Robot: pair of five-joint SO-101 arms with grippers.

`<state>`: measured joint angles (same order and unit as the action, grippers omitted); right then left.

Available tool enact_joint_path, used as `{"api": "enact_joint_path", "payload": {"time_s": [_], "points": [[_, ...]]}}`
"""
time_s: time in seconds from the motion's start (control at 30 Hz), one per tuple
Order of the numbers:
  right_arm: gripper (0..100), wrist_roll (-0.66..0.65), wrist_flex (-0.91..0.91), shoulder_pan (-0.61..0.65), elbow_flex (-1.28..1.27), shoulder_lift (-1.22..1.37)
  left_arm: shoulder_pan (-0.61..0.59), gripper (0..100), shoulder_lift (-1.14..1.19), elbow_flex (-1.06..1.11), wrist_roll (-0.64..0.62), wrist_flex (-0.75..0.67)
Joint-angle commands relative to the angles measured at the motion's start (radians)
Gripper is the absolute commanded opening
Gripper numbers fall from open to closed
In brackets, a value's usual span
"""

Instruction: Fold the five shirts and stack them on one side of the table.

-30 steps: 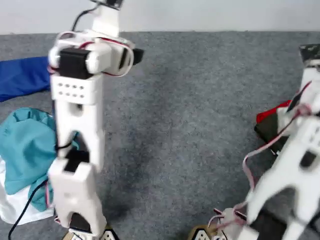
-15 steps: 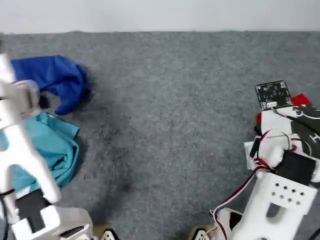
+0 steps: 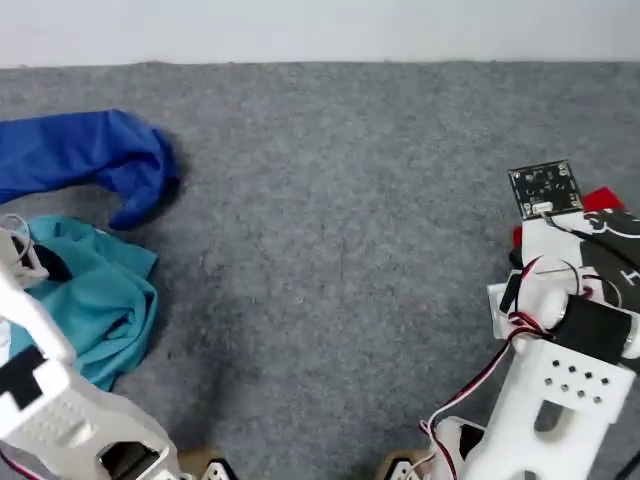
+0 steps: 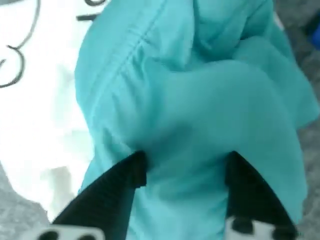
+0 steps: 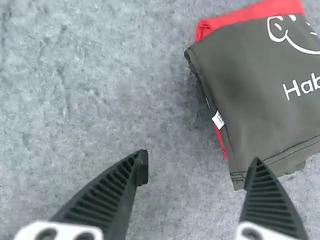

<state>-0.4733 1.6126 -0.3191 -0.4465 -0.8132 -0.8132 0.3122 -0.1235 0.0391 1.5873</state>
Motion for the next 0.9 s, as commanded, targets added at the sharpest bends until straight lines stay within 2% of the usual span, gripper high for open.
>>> {"api": "enact_joint_path", "payload": {"time_s": [0.0,0.1,0.23,0.43,0.53,0.7,0.87], "points": [[31.0,0.005,-0.008,0.007,0.005,-0.002,-0.003,25,0.049,-0.004,-0.002,-0.015],[31.0,0.005,-0.008,0.007,0.005,0.002,0.012,21,0.091,-0.004,-0.002,-0.035],[31.0,0.005,-0.010,0.007,0.005,0.004,0.078,1,0.101,-0.005,0.000,-0.052],[31.0,0.005,-0.010,0.007,0.005,0.004,0.270,1,0.058,-0.151,0.012,0.066],[31.0,0.006,-0.008,0.027,0.005,0.004,0.436,1,0.014,-0.280,0.012,0.166],[31.0,0.009,-0.008,0.050,0.005,-0.004,0.838,1,-0.037,-0.315,0.034,0.164],[31.0,0.011,-0.008,0.048,0.008,-0.005,1.231,1,0.061,-0.288,0.236,0.121]]}}
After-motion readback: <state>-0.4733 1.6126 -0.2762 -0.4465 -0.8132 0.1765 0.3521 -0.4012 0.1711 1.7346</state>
